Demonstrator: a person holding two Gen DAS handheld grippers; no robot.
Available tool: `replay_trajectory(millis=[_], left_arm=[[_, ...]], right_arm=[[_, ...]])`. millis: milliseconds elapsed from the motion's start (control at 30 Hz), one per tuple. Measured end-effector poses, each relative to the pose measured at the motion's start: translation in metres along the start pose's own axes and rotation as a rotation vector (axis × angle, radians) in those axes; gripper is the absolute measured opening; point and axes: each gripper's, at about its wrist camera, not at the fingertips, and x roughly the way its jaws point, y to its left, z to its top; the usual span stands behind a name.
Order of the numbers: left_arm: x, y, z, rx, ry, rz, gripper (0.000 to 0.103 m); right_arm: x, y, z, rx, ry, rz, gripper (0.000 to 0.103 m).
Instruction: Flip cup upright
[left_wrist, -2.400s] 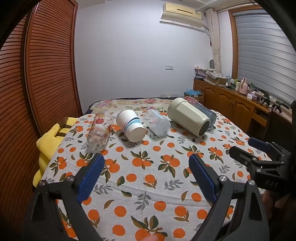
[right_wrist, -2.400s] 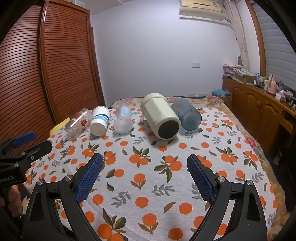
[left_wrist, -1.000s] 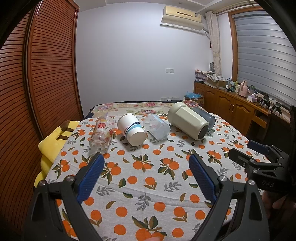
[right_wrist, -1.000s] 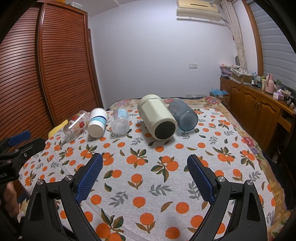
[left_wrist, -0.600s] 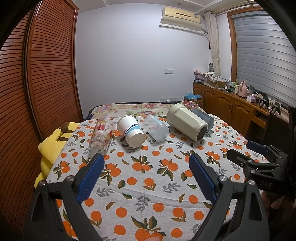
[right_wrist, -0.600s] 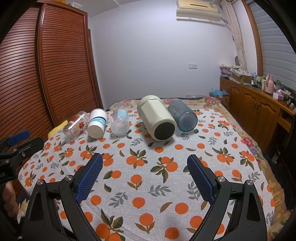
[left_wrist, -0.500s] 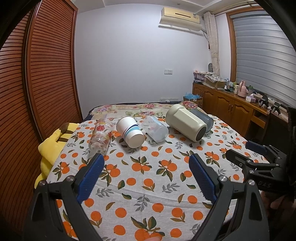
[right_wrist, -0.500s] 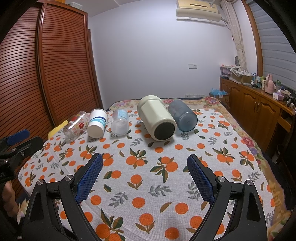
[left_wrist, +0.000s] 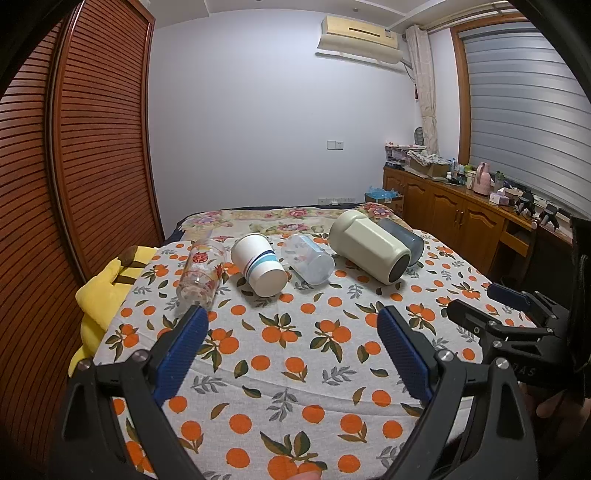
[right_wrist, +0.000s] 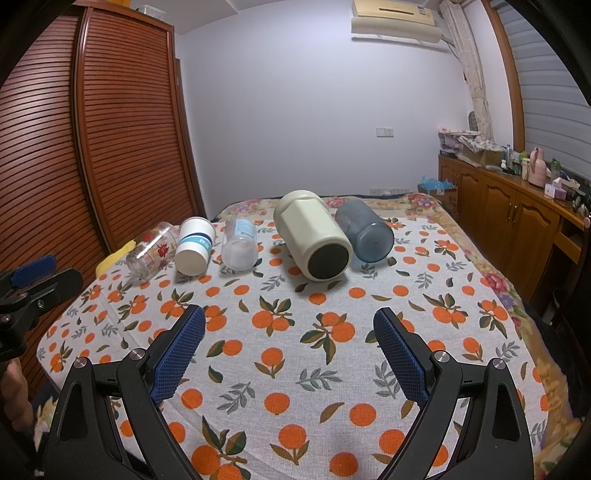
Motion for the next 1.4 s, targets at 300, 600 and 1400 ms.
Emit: replay_trajectory(millis=[300,600,1400], left_arm=[[0.0,0.0,-0.003,-0.008,0.018,-0.003,0.094],[0.025,0.009,-0.003,-0.001,0.064,0.009,0.093],[0.135,0.033,0.049,0.026,0.207,0.001,0.09]], right_arm=[[0.001,0.0,-0.001,-0.001,0.001,0.001,0.094],[0.002,0.0,0.003,-0.011,-0.006,0.008,0.094],[0.072,0.02,0.051,-0.085,0.114,0.157,0.067]])
